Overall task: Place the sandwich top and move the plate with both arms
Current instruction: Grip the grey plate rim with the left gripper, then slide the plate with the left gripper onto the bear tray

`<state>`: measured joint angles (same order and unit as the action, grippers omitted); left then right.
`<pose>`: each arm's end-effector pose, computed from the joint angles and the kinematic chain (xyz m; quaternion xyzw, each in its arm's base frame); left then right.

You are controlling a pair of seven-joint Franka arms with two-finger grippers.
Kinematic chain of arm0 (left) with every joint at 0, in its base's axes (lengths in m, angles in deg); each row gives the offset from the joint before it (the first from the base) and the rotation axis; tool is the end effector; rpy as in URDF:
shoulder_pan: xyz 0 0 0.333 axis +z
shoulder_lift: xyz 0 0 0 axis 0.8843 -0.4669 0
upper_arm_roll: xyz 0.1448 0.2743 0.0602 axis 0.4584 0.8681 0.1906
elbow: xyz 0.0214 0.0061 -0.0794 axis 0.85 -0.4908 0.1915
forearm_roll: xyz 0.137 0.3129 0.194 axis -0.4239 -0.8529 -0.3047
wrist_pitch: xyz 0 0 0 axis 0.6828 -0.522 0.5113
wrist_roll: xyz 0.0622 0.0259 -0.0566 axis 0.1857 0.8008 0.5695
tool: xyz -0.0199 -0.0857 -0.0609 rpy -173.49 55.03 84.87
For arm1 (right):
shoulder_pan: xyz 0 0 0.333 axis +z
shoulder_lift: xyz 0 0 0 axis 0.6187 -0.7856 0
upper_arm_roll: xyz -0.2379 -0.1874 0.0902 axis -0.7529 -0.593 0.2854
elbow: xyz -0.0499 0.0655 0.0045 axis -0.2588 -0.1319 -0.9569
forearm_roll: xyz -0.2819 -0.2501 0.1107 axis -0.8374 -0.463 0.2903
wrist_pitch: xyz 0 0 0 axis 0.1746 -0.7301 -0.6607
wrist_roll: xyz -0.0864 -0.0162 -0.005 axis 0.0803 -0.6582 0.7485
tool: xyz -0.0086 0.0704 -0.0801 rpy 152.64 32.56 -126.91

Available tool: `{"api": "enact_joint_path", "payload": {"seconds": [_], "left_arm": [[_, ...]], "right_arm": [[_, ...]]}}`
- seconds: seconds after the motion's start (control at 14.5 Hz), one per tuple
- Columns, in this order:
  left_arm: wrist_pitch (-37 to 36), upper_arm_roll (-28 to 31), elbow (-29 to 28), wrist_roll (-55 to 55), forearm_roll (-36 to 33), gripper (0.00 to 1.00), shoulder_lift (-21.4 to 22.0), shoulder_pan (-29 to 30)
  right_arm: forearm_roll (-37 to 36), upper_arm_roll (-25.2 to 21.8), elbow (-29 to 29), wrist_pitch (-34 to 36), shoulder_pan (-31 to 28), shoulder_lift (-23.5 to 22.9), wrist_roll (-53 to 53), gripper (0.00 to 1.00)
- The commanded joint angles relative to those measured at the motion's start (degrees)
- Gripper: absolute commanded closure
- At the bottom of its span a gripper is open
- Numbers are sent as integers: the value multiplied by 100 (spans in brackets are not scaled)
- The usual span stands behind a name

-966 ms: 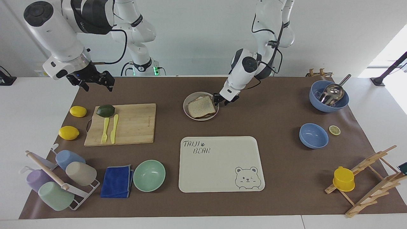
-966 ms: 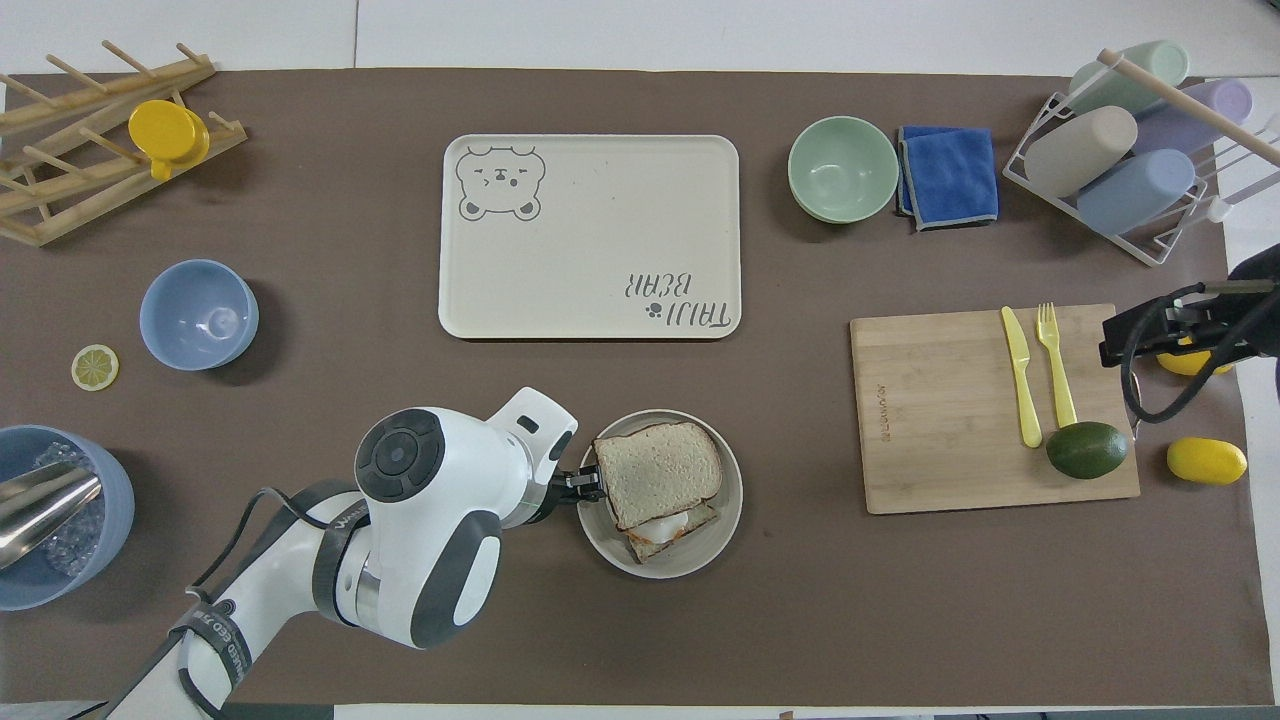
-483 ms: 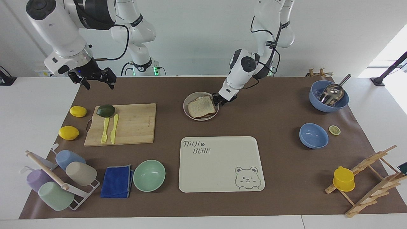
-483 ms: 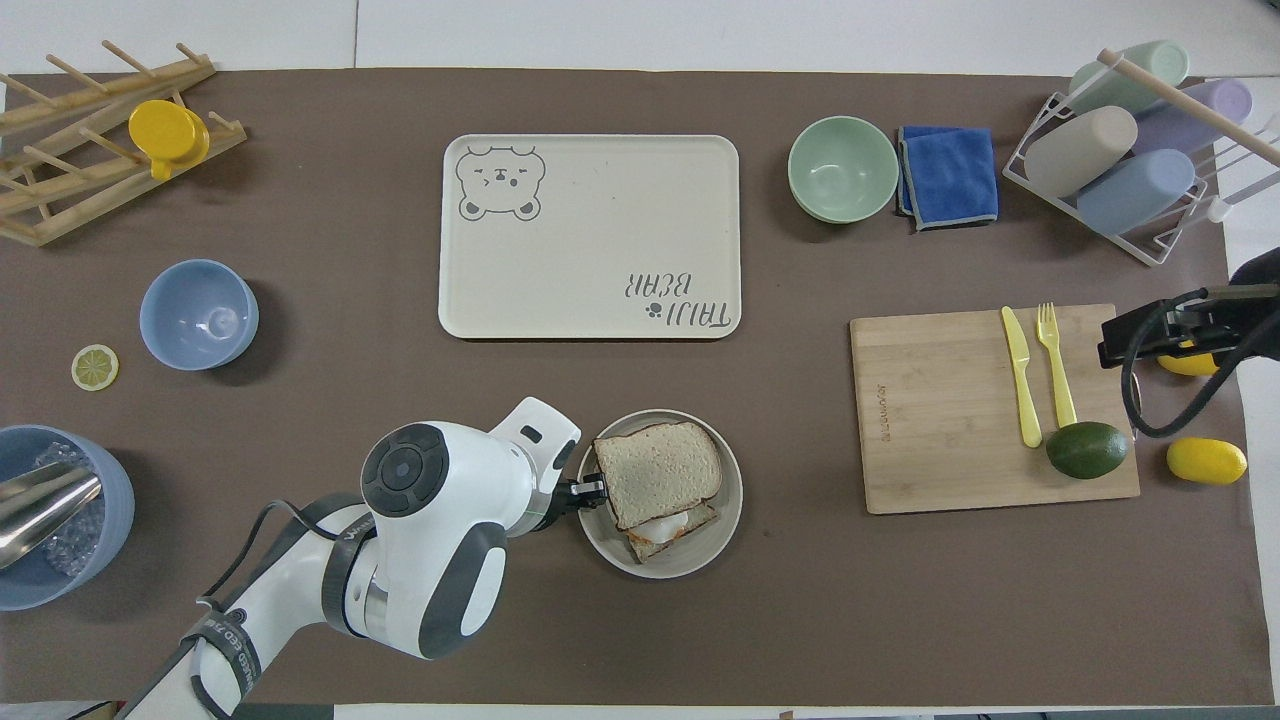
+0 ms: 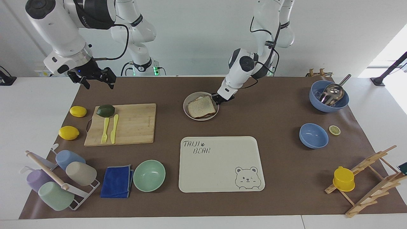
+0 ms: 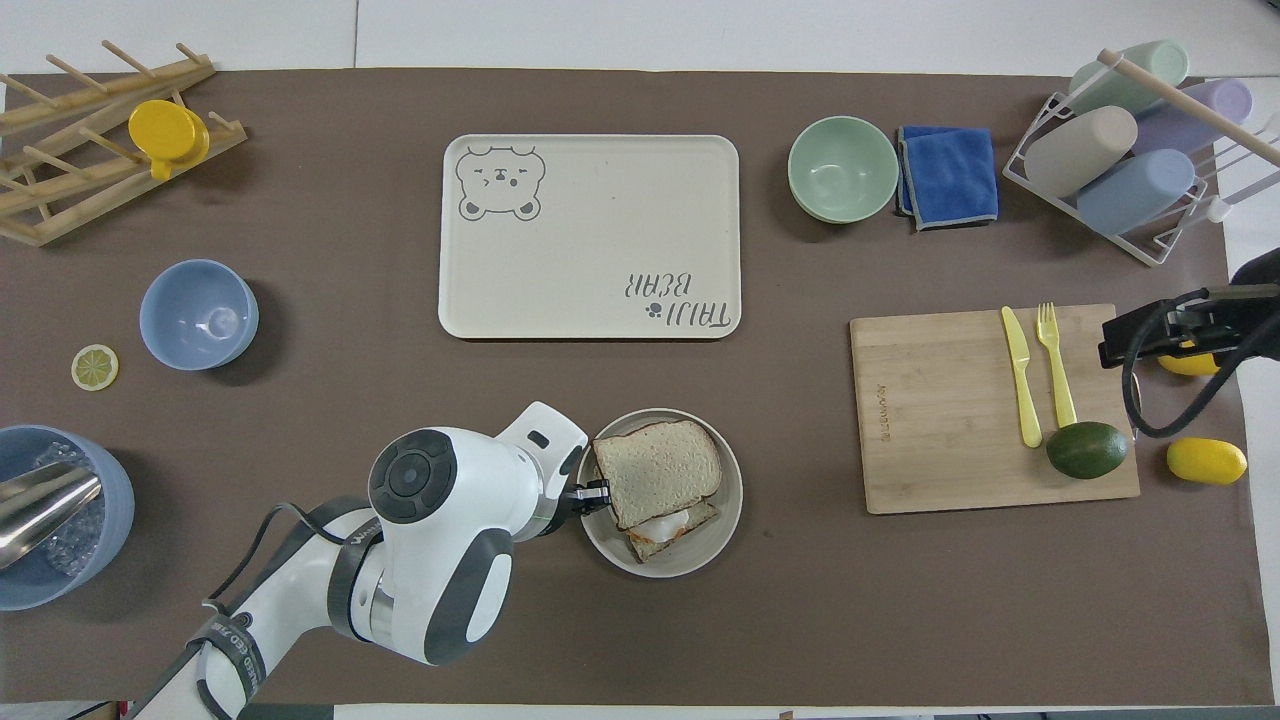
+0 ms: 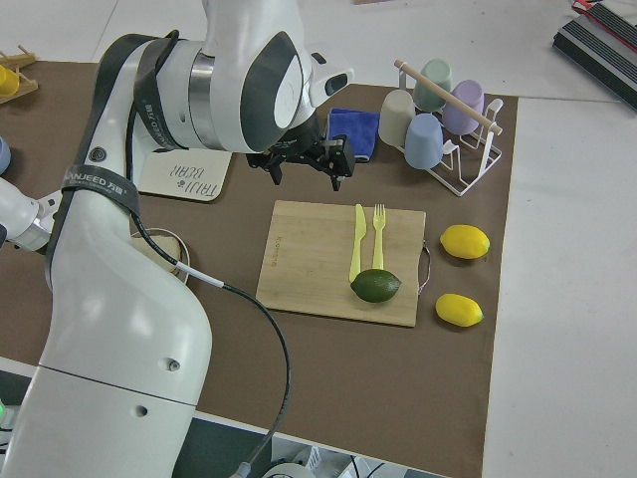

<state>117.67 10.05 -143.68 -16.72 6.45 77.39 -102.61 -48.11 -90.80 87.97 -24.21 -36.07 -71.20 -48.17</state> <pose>0.3693 -0.3317 0.3074 0.9866 0.0451 -0.0879 0.1302 0.5326 -0.0206 0.5854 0.9978 -0.0055 -0.0656 0.0075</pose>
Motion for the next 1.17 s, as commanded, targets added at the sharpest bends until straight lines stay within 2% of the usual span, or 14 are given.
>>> {"api": "enact_joint_path", "payload": {"seconds": [0.0, 0.28, 0.48, 0.62, 0.76, 1.03, 1.1], "left_arm": [[125, 85, -146, -9, 125, 100, 92, -113], [-224, 111, 152, -105, 116, 100, 180, 202], [-1321, 111, 1291, -606, 116, 100, -47, 1106], [-1719, 111, 2109, -720, 46, 100, -416, 1652], [-1747, 111, 2725, -825, -24, 100, -854, 1969], [-2071, 111, 4596, -844, -349, 100, -2453, 2312], [-2055, 111, 4853, -844, -376, 100, -2761, 2331]], "right_arm": [[69, 8, 86, -21, -13, 86, -96, 0], [69, 8, 86, -21, -13, 86, -96, 0], [69, 8, 86, -21, -13, 86, -96, 0], [69, 8, 78, -21, -13, 86, -96, 0], [69, 8, 86, -21, -13, 86, -96, 0], [69, 8, 86, -21, -13, 86, -96, 0], [69, 8, 78, -21, -13, 86, -96, 0]]}}
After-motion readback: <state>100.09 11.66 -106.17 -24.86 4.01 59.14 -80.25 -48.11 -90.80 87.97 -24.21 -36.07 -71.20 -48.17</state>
